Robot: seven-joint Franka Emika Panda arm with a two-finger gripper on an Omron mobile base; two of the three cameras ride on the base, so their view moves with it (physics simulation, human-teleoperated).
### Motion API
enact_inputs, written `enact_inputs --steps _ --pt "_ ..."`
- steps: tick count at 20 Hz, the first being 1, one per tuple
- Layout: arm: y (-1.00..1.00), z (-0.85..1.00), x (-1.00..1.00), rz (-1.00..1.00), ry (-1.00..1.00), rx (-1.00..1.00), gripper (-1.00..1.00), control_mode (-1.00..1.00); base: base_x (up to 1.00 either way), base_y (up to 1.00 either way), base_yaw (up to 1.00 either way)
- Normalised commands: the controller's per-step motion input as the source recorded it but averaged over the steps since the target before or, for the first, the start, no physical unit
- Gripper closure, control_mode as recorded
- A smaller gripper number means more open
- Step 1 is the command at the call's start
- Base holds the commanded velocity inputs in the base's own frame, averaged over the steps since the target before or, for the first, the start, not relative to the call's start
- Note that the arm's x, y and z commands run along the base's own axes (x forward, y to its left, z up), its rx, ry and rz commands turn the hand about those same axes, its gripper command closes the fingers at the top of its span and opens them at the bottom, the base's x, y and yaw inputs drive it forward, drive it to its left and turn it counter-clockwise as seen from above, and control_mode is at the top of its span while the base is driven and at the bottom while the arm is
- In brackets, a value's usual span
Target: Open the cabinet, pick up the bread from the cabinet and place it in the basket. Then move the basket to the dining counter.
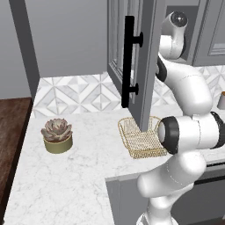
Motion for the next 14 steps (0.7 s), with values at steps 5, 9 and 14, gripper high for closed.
enact_inputs --steps 5,9,14 --pt "0.00 -0.06 0.29 0.00 0.04 0.00 -1.00 -1.00 0.00 0.00 0.00" --pt "0.00 -0.11 0.23 0.00 0.00 0.00 -1.00 -1.00 0.00 0.00 0.00" --pt "-0.01 -0.26 0.21 0.00 0.00 0.00 -1.00 -1.00 0.00 0.00 0.00"
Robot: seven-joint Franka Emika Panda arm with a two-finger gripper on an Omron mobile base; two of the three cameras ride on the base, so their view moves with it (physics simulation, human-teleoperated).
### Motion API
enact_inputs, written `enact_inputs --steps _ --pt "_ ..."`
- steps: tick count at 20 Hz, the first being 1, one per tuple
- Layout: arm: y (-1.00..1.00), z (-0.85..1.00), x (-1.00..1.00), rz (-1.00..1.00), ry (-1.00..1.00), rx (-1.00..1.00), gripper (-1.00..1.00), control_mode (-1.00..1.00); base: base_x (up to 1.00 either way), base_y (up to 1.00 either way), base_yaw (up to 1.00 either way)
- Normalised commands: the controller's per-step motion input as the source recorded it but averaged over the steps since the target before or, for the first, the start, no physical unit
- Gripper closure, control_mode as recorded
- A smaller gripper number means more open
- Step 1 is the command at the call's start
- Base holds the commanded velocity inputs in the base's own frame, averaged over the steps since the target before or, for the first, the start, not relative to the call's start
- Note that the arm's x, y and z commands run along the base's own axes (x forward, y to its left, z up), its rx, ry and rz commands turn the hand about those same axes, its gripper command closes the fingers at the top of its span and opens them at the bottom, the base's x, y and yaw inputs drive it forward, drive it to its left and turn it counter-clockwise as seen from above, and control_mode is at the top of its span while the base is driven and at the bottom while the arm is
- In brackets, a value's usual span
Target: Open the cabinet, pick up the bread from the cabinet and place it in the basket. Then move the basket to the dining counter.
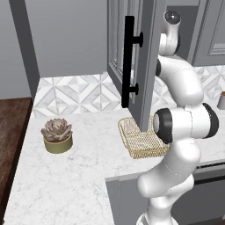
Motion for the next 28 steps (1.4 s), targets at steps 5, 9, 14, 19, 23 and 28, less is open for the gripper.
enact_inputs --steps 5,9,14,19,23,28 --pt "-0.05 -0.24 0.29 0.00 0.00 0.00 -1.00 -1.00 0.00 0.00 0.00" --pt "-0.01 -0.01 0.33 0.00 0.01 0.00 -1.00 -1.00 0.00 0.00 0.00" --pt "-0.04 0.00 0.35 0.00 0.03 0.00 -1.00 -1.00 0.00 0.00 0.00" --pt "-0.13 0.00 0.19 -0.01 0.01 0.00 -1.00 -1.00 0.00 0.00 0.00" --pt "-0.04 0.00 0.16 0.00 0.00 0.00 -1.00 -1.00 0.00 0.00 0.00" --pt "0.00 0.00 0.03 0.00 0.00 0.00 -1.00 -1.00 0.00 0.00 0.00"
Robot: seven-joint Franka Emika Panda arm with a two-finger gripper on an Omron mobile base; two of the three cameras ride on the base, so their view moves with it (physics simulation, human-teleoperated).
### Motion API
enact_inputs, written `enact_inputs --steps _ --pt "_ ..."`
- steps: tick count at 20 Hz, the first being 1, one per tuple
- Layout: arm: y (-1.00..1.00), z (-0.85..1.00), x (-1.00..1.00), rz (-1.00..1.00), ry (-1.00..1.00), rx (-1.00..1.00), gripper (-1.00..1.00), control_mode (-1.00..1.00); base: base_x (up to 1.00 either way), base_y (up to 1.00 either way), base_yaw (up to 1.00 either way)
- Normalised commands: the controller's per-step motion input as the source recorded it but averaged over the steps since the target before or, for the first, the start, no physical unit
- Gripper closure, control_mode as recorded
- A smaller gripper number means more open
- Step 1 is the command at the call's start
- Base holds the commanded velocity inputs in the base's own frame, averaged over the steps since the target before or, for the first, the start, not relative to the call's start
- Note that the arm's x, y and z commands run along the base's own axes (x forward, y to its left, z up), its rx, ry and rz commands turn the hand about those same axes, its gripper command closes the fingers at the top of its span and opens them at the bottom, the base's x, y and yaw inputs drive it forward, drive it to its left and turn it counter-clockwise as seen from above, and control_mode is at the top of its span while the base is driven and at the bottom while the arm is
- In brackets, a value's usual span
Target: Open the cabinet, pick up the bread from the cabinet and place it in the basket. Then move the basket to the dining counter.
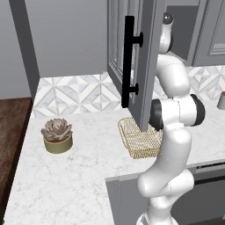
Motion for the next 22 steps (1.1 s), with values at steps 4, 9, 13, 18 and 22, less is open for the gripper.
enact_inputs --steps 4,9,13,18,22 --pt "0.00 -0.05 0.00 0.00 0.00 0.00 -1.00 -1.00 0.00 0.00 0.00" --pt "0.00 -0.16 0.00 0.00 0.00 0.01 1.00 -1.00 0.00 0.00 0.00" --pt "0.00 -0.16 0.00 0.00 0.00 0.01 1.00 -1.00 0.00 0.00 0.00" --pt "0.02 -0.11 0.00 0.00 -0.05 0.00 1.00 -1.00 0.00 0.00 0.00" --pt "0.00 -0.32 -0.05 0.00 -0.23 0.00 1.00 -1.00 0.00 0.00 0.00"
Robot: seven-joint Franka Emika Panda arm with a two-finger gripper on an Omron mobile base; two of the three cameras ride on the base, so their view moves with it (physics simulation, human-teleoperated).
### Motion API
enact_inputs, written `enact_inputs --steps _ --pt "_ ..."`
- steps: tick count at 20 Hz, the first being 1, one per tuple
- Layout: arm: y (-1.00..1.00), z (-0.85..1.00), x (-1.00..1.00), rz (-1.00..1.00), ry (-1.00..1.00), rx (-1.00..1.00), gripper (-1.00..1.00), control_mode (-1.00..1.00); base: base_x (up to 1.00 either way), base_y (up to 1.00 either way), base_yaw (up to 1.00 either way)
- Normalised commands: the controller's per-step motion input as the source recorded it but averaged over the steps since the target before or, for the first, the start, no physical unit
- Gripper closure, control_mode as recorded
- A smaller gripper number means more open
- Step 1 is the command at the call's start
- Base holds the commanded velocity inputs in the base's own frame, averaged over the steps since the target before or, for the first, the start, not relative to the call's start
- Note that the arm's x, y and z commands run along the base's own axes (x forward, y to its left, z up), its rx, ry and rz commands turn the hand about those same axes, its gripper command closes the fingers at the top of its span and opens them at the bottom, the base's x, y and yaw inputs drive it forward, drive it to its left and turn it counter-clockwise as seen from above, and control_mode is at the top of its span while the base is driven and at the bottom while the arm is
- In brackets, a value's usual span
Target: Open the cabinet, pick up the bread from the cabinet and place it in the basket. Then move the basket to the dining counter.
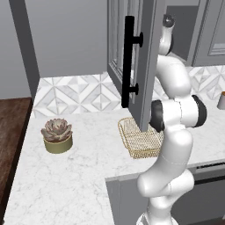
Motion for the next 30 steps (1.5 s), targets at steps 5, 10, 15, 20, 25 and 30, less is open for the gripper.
enact_inputs --steps 5,10,15,20,25,30 --pt "0.00 -0.23 -0.05 0.00 -0.22 0.00 1.00 -1.00 0.00 0.00 0.00" --pt "0.00 0.09 -0.17 0.00 0.00 0.01 1.00 -1.00 0.00 0.00 0.00" --pt "0.00 0.54 -0.88 0.00 -0.03 0.04 1.00 -1.00 0.00 0.00 0.00" --pt "0.01 0.36 -1.00 0.00 0.00 0.10 1.00 -1.00 0.00 0.00 0.00" --pt "0.05 0.31 -1.00 0.00 0.00 0.11 1.00 -1.00 0.00 0.00 0.00" --pt "0.00 0.15 -1.00 0.01 0.00 0.09 1.00 -1.00 0.00 0.00 0.00"
